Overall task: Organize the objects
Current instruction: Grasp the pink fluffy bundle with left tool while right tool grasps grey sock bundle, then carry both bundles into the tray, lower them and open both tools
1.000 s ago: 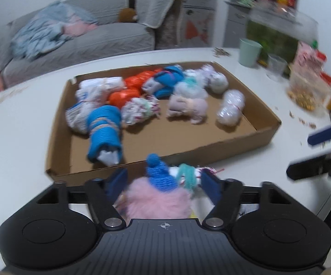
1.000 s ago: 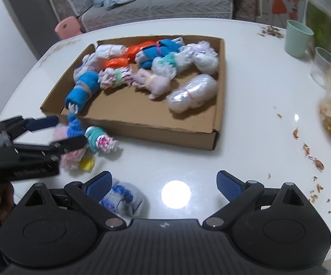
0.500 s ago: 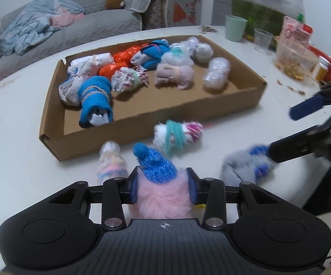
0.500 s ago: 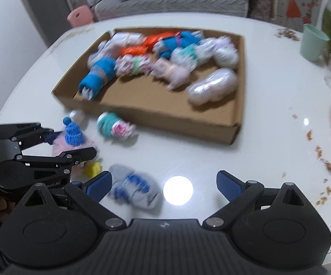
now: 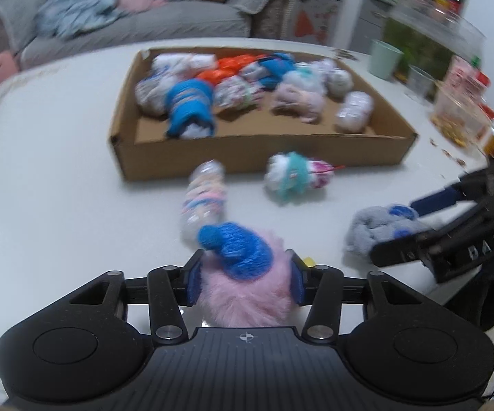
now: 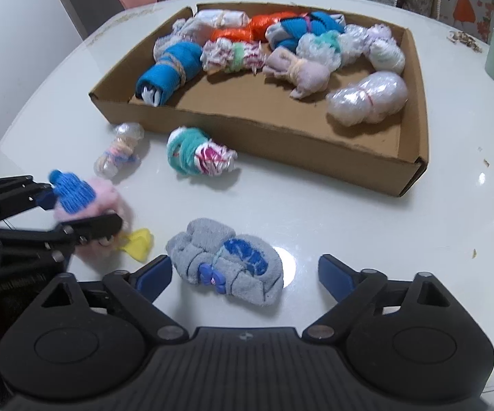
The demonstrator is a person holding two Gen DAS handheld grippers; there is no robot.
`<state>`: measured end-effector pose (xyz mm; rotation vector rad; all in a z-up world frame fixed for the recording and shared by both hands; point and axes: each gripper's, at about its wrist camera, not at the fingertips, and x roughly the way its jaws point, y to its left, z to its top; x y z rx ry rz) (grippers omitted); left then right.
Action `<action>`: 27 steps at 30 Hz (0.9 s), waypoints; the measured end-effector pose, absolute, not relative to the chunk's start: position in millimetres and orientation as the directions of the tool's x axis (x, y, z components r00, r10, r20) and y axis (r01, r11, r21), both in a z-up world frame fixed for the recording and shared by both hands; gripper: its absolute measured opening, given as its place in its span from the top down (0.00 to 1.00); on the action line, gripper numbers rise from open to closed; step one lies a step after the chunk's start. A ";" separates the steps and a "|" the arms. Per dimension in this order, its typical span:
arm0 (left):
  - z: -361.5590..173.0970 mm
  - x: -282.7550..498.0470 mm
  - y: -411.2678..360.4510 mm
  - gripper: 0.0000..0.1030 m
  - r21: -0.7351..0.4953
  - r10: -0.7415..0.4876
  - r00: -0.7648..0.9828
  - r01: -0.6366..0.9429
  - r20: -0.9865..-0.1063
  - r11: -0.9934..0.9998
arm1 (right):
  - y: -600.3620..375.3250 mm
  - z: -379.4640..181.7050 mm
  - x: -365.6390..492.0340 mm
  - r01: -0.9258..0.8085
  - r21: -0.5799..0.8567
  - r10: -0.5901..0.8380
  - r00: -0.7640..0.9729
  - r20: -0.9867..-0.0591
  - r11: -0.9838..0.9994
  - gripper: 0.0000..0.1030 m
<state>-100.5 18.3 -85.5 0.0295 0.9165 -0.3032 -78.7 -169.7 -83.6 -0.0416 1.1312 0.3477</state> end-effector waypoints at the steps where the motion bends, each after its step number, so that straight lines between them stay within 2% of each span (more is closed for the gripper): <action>1: -87.3 -99.8 21.2 0.41 -0.110 -0.245 0.565 0.263 -0.788 0.959 | -168.9 -84.5 -78.5 -0.297 0.140 0.251 0.375 -0.892 0.944 0.18; 6: -90.9 -102.6 16.6 0.30 -0.064 -0.214 0.572 0.271 -0.792 0.960 | -167.0 -86.3 -79.8 -0.314 0.135 0.253 0.375 -0.892 0.940 0.24; 8: -92.0 -103.9 16.4 0.30 -0.055 -0.211 0.575 0.277 -0.790 0.959 | -167.3 -84.6 -80.3 -0.323 0.130 0.254 0.381 -0.889 0.937 0.32; 10: -91.4 -104.3 16.0 0.36 -0.055 -0.215 0.573 0.284 -0.791 0.957 | -167.7 -82.0 -80.9 -0.331 0.132 0.262 0.384 -0.886 0.934 0.48; 12: -89.9 -106.0 14.9 0.53 -0.055 -0.221 0.569 0.295 -0.792 0.954 | -169.5 -81.1 -80.5 -0.327 0.141 0.266 0.377 -0.887 0.934 0.49; 15: -88.2 -107.0 14.9 0.57 -0.064 -0.225 0.562 0.292 -0.796 0.954 | -170.2 -79.0 -80.8 -0.329 0.133 0.259 0.378 -0.889 0.935 0.52; 20: -68.1 -109.7 22.3 0.58 -0.084 -0.229 0.563 0.272 -0.794 0.959 | -176.8 -60.4 -83.4 -0.331 0.127 0.262 0.401 -0.878 0.935 0.54; 27: -11.3 -102.6 31.1 0.58 -0.062 -0.209 0.608 0.254 -0.766 0.965 | -199.5 -6.8 -69.6 -0.309 0.175 0.320 0.516 -0.794 0.935 0.54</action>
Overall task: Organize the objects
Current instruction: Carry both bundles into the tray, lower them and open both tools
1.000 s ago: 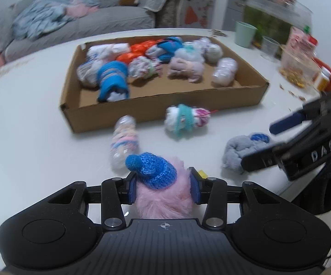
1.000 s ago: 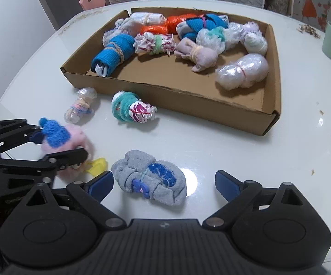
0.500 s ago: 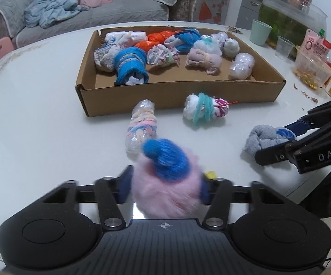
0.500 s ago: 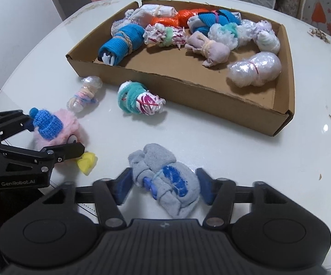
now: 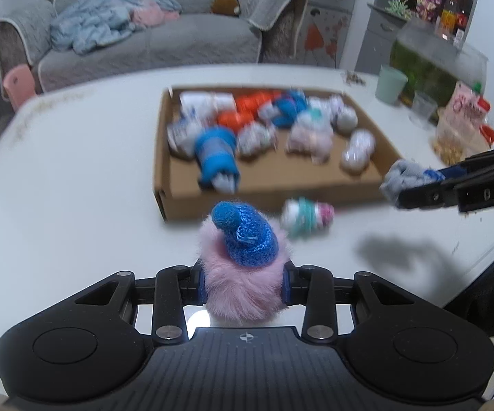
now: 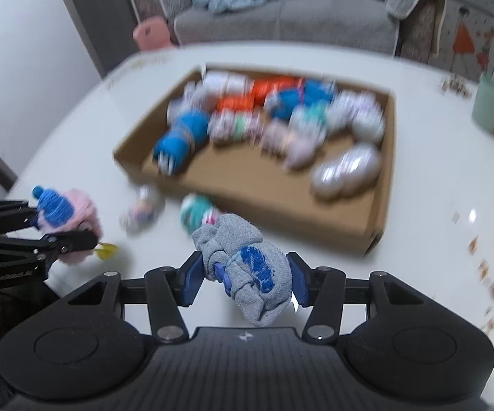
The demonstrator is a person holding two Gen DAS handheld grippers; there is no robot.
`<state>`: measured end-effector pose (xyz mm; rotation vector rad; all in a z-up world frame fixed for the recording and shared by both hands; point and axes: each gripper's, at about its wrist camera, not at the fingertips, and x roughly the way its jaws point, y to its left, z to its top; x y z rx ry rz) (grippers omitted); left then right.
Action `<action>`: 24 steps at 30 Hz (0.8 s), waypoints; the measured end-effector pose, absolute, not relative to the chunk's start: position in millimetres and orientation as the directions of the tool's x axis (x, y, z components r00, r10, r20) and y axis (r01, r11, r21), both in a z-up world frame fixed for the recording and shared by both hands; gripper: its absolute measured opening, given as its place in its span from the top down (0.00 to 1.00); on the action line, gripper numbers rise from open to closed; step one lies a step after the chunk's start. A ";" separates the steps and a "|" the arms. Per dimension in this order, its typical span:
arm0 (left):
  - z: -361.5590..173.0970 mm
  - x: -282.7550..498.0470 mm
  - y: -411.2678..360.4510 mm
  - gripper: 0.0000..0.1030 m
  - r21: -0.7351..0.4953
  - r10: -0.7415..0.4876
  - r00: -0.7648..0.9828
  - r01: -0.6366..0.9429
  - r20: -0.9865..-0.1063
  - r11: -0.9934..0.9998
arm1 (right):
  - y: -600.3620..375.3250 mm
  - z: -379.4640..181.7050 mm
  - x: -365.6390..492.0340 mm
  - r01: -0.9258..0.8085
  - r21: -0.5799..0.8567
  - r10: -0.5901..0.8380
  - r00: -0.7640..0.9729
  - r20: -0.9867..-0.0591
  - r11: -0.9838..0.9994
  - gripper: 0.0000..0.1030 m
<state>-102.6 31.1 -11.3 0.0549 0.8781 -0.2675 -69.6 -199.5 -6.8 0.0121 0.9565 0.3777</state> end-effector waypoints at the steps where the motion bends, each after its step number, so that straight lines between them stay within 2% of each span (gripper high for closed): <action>1: -3.2 -99.5 32.0 0.58 -0.057 -0.207 0.617 0.254 -0.760 0.966 | -204.7 1.7 -66.2 -0.306 0.181 0.326 0.534 -0.780 0.935 0.54; 5: 23.5 -84.5 33.0 0.58 -0.054 -0.214 0.642 0.259 -0.737 0.964 | -222.6 26.6 -50.9 -0.286 0.182 0.325 0.601 -0.730 0.941 0.54; 9: 28.5 -62.9 16.1 0.58 -0.045 -0.228 0.640 0.289 -0.734 0.956 | -235.3 34.0 -32.3 -0.264 0.168 0.302 0.632 -0.714 0.950 0.54; 15: 6.3 -18.7 -18.7 0.58 -0.100 -0.284 0.604 0.321 -0.745 0.942 | -223.8 29.0 -5.8 -0.319 0.176 0.345 0.614 -0.710 0.931 0.54; 24: -33.8 17.0 -39.6 0.57 -0.091 -0.274 0.555 0.334 -0.785 0.938 | -206.2 15.3 28.9 -0.394 0.188 0.389 0.525 -0.757 0.900 0.54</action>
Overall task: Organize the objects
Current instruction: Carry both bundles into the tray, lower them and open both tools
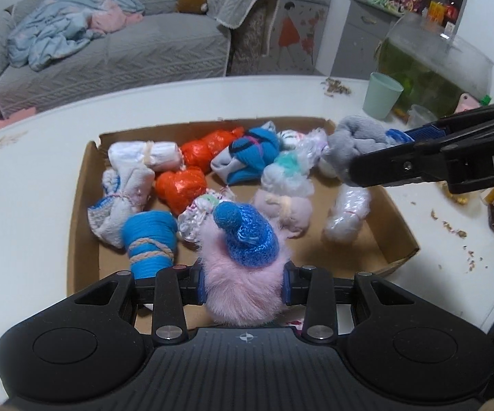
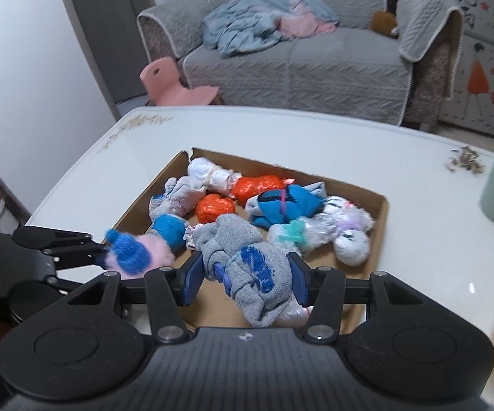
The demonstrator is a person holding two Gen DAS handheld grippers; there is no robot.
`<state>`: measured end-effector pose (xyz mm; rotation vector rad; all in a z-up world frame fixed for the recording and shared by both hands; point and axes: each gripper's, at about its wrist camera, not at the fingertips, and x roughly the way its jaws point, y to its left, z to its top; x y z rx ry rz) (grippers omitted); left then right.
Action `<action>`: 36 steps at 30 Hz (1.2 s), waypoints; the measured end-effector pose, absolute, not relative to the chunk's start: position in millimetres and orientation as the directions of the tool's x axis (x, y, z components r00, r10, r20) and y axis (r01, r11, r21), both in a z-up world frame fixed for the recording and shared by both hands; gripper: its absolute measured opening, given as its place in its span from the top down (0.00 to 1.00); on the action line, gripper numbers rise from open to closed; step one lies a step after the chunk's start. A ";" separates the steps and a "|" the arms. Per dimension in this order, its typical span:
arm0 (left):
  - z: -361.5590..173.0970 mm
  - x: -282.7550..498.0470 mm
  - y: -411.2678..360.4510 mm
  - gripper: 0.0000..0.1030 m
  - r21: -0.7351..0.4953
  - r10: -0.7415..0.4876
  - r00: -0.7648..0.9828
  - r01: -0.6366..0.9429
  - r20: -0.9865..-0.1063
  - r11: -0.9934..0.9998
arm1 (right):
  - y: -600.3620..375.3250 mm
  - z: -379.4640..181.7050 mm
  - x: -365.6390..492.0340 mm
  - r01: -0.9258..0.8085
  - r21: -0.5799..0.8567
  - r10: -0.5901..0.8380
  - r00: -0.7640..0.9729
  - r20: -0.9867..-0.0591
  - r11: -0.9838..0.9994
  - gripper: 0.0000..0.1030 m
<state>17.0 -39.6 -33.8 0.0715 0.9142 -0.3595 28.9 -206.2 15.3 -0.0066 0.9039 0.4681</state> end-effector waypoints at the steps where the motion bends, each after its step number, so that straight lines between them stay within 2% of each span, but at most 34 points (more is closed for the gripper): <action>1: -38.3 20.7 -38.3 0.57 -0.096 -0.273 0.546 0.330 -0.792 0.939 | -203.9 12.4 32.1 -0.402 0.191 0.394 0.513 -0.763 0.895 0.54; 13: -77.2 38.2 -21.3 0.57 -0.058 -0.200 0.487 0.290 -0.850 0.955 | -173.1 -28.3 74.5 -0.457 0.275 0.454 0.347 -0.821 0.846 0.54; 19: -79.7 44.9 -9.4 0.57 0.004 -0.119 0.503 0.237 -0.856 0.972 | -153.5 -44.7 87.4 -0.484 0.273 0.449 0.296 -0.843 0.832 0.53; 24: -79.5 47.6 -10.1 0.57 0.007 -0.119 0.504 0.242 -0.855 0.970 | -143.2 -56.8 87.4 -0.511 0.275 0.444 0.243 -0.862 0.814 0.53; 32: -81.7 55.4 -15.5 0.56 -0.002 -0.127 0.503 0.241 -0.855 0.971 | -137.3 -59.6 102.7 -0.510 0.249 0.452 0.323 -0.832 0.823 0.53; 36: -83.0 58.8 -19.7 0.55 0.012 -0.117 0.513 0.240 -0.850 0.971 | -139.0 -66.8 109.1 -0.501 0.263 0.453 0.305 -0.838 0.824 0.54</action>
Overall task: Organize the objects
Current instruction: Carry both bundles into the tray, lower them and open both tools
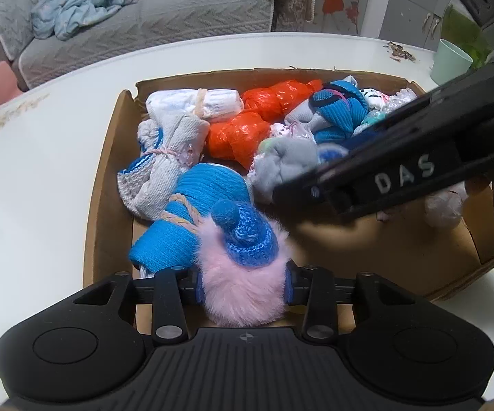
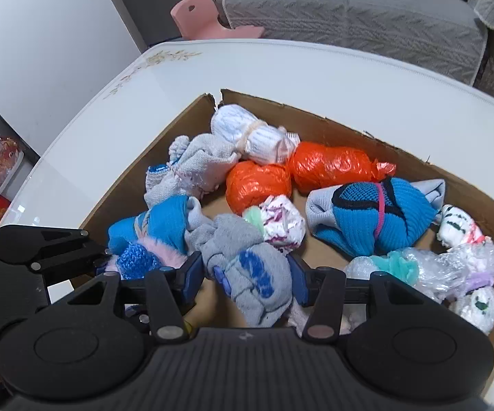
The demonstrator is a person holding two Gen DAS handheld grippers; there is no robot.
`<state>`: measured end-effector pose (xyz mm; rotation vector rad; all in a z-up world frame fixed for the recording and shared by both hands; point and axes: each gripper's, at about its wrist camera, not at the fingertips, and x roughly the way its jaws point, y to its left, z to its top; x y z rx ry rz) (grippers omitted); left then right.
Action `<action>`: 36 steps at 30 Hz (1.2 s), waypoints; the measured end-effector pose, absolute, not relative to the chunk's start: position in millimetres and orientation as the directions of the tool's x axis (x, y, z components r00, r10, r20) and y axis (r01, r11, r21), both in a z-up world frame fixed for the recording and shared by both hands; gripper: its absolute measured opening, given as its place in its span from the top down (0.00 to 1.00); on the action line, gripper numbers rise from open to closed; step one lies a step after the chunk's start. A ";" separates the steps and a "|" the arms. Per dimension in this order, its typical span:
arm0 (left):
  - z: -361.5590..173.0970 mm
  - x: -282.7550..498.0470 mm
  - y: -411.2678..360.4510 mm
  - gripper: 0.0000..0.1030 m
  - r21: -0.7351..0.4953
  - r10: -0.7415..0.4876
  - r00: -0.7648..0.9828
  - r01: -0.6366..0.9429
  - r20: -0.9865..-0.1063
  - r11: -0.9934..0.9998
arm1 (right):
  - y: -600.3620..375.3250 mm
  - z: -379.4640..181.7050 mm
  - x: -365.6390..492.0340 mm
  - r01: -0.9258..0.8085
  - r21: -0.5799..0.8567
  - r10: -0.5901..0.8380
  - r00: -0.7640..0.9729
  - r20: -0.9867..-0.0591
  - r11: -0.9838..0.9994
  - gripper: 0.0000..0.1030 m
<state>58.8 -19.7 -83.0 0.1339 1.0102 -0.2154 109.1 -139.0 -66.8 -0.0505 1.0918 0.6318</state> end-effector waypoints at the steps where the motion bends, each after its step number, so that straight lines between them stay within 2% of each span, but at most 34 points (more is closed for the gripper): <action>1: -83.4 59.2 -20.0 0.55 0.012 -0.118 0.514 0.242 -0.850 0.970 | -138.6 -67.2 108.0 -0.506 0.257 0.448 0.302 -0.841 0.823 0.54; 13: -83.8 64.5 -22.6 0.55 0.015 -0.114 0.510 0.242 -0.852 0.970 | -130.8 -72.2 108.9 -0.528 0.198 0.412 0.324 -0.851 0.826 0.54; 17: -84.5 65.2 -21.9 0.52 0.012 -0.113 0.510 0.235 -0.853 0.972 | -131.5 -72.0 108.2 -0.525 0.197 0.411 0.331 -0.849 0.828 0.53; 22: -85.3 65.2 -22.9 0.47 0.003 -0.118 0.505 0.232 -0.855 0.973 | -136.6 -73.8 106.2 -0.509 0.210 0.413 0.326 -0.850 0.835 0.44; 24: -85.0 65.5 -23.2 0.40 -0.005 -0.123 0.501 0.230 -0.857 0.973 | -137.1 -73.1 105.5 -0.508 0.214 0.417 0.327 -0.848 0.834 0.42; 27: -83.8 64.1 -24.7 0.33 -0.021 -0.136 0.495 0.232 -0.858 0.972 | -138.9 -69.5 104.8 -0.506 0.230 0.430 0.324 -0.843 0.832 0.28; 36: -66.5 55.9 -24.9 0.24 -0.026 -0.147 0.503 0.240 -0.852 0.971 | -142.9 -53.0 100.3 -0.506 0.239 0.447 0.342 -0.827 0.829 0.26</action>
